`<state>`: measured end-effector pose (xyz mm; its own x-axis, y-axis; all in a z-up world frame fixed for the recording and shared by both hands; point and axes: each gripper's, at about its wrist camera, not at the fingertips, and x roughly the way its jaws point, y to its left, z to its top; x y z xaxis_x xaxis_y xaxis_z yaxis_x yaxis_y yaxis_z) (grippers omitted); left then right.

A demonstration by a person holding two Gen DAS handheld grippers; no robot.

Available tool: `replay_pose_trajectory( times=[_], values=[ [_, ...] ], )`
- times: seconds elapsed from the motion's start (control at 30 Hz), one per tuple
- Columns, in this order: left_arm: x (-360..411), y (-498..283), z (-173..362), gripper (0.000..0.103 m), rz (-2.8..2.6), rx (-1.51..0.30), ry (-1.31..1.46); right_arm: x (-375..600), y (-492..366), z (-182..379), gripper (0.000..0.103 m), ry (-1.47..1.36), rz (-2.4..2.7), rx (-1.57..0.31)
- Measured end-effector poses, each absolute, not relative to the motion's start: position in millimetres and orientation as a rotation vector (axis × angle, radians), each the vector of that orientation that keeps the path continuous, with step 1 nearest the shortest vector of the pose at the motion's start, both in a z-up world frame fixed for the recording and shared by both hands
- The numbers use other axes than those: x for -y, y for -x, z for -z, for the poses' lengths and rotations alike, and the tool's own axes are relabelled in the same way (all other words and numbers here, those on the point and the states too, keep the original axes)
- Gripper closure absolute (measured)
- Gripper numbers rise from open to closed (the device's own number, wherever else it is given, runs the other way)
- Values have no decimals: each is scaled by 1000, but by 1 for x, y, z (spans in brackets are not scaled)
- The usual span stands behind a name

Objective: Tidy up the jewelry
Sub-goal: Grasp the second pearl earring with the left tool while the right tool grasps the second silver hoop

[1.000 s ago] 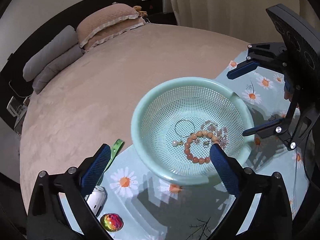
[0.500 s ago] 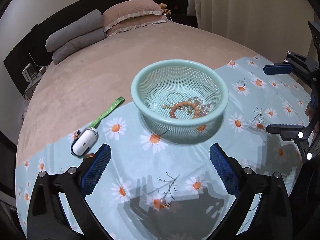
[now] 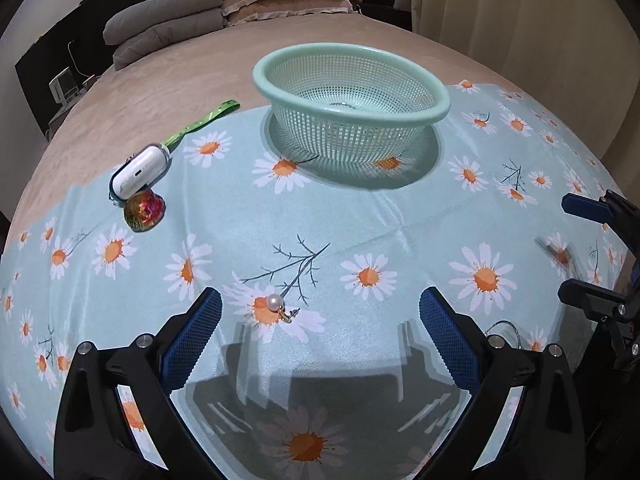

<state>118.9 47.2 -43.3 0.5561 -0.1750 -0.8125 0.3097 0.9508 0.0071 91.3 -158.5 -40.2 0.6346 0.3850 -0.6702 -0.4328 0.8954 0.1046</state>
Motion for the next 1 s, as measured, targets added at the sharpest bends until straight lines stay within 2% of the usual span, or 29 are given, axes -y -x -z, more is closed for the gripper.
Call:
replay_pose_trajectory(
  times=[0.23,0.5,0.73,1.0],
  values=[
    [-56,-115,70,6,265,-938,-104,153,-77,63,8,-79,-441,-771],
    [-52,-118,81,6,271,-901,-146,131,-60,95,8,-88,-399,-748],
    [-53,-118,94,5,263,-864,-111,104,-45,111,8,90,-274,-705],
    [-51,-111,98,5,257,-799,-129,101,-39,115,8,127,-253,-683]
  ],
)
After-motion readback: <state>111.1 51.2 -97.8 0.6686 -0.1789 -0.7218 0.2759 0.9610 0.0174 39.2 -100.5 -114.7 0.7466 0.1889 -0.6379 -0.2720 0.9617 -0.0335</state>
